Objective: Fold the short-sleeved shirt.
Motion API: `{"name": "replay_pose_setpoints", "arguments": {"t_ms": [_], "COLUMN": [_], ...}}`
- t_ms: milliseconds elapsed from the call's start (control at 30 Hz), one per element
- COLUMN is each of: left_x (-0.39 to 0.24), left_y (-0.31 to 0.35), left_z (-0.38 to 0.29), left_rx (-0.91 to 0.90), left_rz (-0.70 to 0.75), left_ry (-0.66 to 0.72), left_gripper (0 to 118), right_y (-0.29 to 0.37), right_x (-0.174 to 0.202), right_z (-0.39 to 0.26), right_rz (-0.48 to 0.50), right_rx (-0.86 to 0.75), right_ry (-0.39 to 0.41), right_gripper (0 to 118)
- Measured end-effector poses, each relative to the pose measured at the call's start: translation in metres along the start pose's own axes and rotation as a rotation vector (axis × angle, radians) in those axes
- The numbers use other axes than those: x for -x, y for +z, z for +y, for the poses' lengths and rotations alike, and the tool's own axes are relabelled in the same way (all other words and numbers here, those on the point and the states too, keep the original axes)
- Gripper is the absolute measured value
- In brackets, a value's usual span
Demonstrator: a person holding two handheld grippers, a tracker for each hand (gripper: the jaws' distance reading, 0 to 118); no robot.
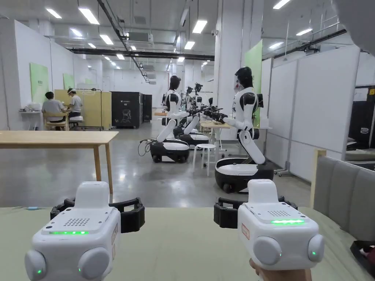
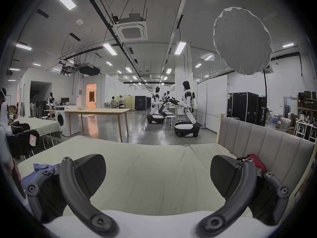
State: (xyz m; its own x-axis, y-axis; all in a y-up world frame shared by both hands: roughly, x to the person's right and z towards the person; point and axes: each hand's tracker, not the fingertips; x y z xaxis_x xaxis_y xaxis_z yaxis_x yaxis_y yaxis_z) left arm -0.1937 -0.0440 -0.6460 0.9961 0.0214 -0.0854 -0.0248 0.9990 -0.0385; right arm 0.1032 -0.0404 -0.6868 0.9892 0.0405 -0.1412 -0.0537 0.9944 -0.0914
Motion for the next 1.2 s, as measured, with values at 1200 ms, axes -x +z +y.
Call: {"name": "replay_pose_setpoints", "arguments": {"t_ms": [1200], "left_x": [-0.015], "left_y": [-0.006], "left_z": [-0.036], "left_rx": [0.108], "left_rz": [-0.101], "left_ry": [-0.904], "left_gripper": [118], "right_y": [-0.005], "right_x": [0.028], "right_z": [-0.044], "right_rz": [0.056], "right_rx": [0.030], "right_ry": [0.968], "right_gripper": [118]}}
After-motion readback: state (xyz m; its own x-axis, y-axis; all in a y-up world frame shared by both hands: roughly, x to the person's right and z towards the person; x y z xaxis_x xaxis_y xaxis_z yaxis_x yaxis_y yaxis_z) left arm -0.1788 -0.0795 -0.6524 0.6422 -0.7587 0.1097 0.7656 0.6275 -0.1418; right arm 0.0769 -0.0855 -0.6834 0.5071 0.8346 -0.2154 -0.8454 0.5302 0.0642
